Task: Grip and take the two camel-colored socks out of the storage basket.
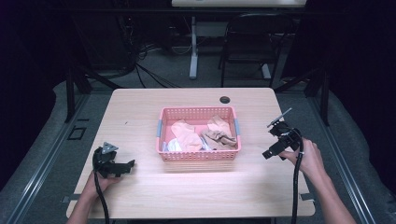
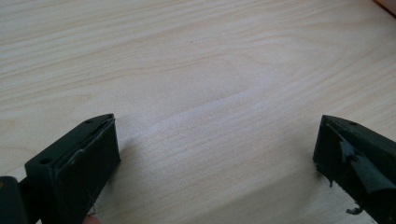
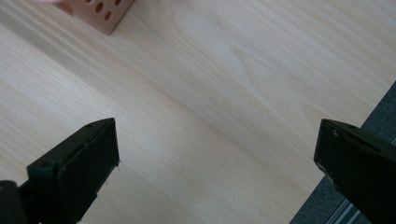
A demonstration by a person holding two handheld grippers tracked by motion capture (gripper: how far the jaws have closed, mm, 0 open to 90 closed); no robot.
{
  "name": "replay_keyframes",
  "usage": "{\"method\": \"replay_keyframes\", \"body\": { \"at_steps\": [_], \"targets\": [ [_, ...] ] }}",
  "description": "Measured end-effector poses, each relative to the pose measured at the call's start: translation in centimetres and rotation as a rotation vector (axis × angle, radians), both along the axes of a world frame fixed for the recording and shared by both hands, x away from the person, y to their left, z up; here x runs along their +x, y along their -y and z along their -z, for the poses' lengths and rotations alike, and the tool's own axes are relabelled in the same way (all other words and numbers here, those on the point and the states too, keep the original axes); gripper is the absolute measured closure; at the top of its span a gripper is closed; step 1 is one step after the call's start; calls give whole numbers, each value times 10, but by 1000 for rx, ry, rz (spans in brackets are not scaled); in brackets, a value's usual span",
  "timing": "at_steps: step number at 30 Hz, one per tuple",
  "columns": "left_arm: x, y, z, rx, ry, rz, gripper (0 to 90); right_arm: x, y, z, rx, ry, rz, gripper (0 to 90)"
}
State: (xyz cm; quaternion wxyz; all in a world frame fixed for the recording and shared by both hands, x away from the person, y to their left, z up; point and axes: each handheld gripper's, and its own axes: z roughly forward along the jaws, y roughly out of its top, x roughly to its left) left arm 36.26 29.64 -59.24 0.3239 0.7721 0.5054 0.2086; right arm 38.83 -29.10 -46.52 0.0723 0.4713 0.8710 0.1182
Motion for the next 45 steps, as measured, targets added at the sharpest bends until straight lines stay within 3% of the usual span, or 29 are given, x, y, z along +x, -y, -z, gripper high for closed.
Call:
{"method": "replay_keyframes", "body": {
  "at_steps": [13, 15, 26, 30, 37, 45],
  "targets": [
    [0, 0, 0, 0, 0, 0, 0, 21, -36, -24, -43, 8, -71, 0],
    [0, 0, 0, 0, 0, 0, 0, 25, -41, -27, -52, -18, -94, 0],
    [0, 0, 0, 0, 0, 0, 0, 43, -82, -42, -51, 4, -172, 0],
    [0, 0, 0, 0, 0, 0, 0, 48, -100, -44, -29, 9, -195, 0],
    [0, 0, 0, 0, -1, 1, 0, 59, -131, -40, -51, -32, -268, 14],
    [-1, 0, 0, 0, 1, 0, 0, 67, -153, -35, -53, -45, -296, 21]
  ]
}}
